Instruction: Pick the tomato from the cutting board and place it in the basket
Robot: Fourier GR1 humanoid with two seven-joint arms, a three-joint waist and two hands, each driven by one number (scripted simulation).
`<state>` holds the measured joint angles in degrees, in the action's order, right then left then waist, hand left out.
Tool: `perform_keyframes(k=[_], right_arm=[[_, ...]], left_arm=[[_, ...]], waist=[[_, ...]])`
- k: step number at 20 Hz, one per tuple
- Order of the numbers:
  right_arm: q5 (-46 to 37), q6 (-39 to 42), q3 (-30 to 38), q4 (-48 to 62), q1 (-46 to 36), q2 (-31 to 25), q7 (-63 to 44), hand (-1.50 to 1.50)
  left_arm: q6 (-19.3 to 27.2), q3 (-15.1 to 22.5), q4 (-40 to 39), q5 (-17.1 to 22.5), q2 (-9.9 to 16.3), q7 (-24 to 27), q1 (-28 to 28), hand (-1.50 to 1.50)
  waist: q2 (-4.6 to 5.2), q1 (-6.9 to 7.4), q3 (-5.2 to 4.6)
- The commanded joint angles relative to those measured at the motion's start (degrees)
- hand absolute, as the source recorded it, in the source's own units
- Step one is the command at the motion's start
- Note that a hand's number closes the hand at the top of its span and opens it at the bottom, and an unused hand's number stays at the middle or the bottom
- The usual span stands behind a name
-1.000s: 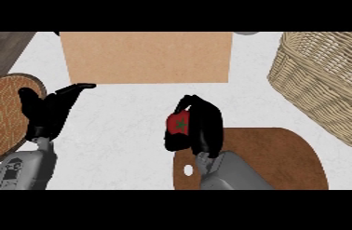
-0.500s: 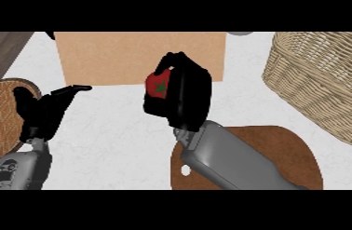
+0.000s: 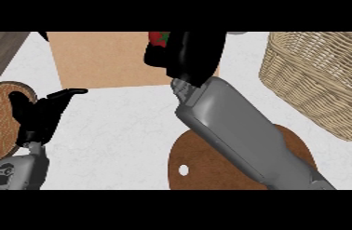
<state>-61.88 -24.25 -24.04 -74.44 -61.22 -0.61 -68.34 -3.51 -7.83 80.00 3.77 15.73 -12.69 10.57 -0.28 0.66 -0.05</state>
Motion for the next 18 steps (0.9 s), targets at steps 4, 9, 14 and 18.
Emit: perform_keyframes(k=[4, 9, 14, 18], right_arm=[[-2.6, 3.5, 11.1, 5.4, -5.3, -3.1, -3.7, 1.5], [-4.2, 9.9, 16.5, 8.5, -9.3, -6.7, -3.8, 1.5], [-8.4, 9.1, 19.8, 14.8, -9.4, -10.2, -2.3, 1.5], [-7.5, 8.4, 22.4, 9.8, -1.7, -13.6, 2.4, 1.5]], left_arm=[[0.1, -1.6, -3.1, 0.0, -0.1, 3.4, 0.8, 0.0], [0.4, -1.5, 1.3, 0.5, 0.2, 0.0, 0.2, 0.0], [-0.6, -2.2, 1.5, 0.9, 2.0, -3.1, 2.8, 0.0], [0.6, -1.8, -0.3, -0.5, -0.1, 0.6, 0.3, 0.0]], waist=[[0.36, -0.82, -0.01], [0.07, -0.77, 0.02], [0.3, -0.56, 0.03], [0.22, -1.37, 0.05]])
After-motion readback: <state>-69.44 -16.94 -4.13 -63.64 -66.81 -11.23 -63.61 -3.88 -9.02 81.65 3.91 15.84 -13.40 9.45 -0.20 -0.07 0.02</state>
